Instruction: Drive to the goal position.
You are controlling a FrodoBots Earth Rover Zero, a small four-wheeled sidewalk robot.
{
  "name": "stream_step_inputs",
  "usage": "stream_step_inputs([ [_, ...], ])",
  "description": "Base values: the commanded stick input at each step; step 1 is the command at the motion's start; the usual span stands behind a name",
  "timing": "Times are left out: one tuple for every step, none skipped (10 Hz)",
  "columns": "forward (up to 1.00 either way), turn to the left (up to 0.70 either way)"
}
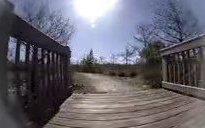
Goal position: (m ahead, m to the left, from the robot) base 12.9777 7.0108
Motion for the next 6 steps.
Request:
stream_step_inputs([
  [0.5, -0.5],
  [0.5, -0.36],
  [0.5, -0.05],
  [0.5, 0.0],
  [0.5, 0.0],
  [0.5, 0.0],
])
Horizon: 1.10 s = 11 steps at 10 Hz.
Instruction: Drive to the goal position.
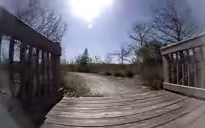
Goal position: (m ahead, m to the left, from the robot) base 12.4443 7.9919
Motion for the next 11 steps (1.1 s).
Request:
stream_step_inputs([
  [0.5, 0.0],
  [0.5, 0.0],
  [0.5, 0.0],
  [0.5, 0.0],
  [0.5, 0.0],
  [0.5, 0.0],
  [0.5, 0.0],
  [0.5, 0.0],
  [0.5, 0.0],
  [0.5, 0.0],
  [0.5, 0.0],
])
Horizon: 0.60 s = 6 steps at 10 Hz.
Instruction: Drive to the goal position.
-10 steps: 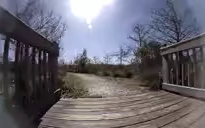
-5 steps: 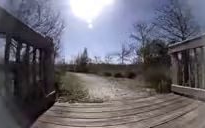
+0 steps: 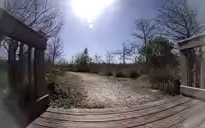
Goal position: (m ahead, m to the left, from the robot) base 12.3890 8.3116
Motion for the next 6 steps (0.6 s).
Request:
stream_step_inputs([
  [0.5, 0.0],
  [0.5, 0.0],
  [0.5, 0.0],
  [0.5, 0.0],
  [0.5, 0.0],
  [0.5, 0.0],
])
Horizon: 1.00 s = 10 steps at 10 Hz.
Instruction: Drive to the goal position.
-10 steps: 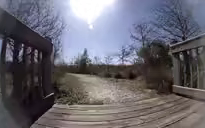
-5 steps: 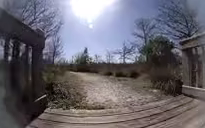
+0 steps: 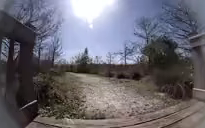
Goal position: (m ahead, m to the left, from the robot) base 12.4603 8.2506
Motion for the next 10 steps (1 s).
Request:
stream_step_inputs([
  [0.5, 0.0],
  [0.5, 0.0],
  [0.5, 0.0],
  [0.5, 0.0],
  [0.5, 0.0],
  [0.5, 0.0],
  [0.5, 0.0],
  [0.5, 0.0],
  [0.5, 0.0],
  [0.5, 0.0],
])
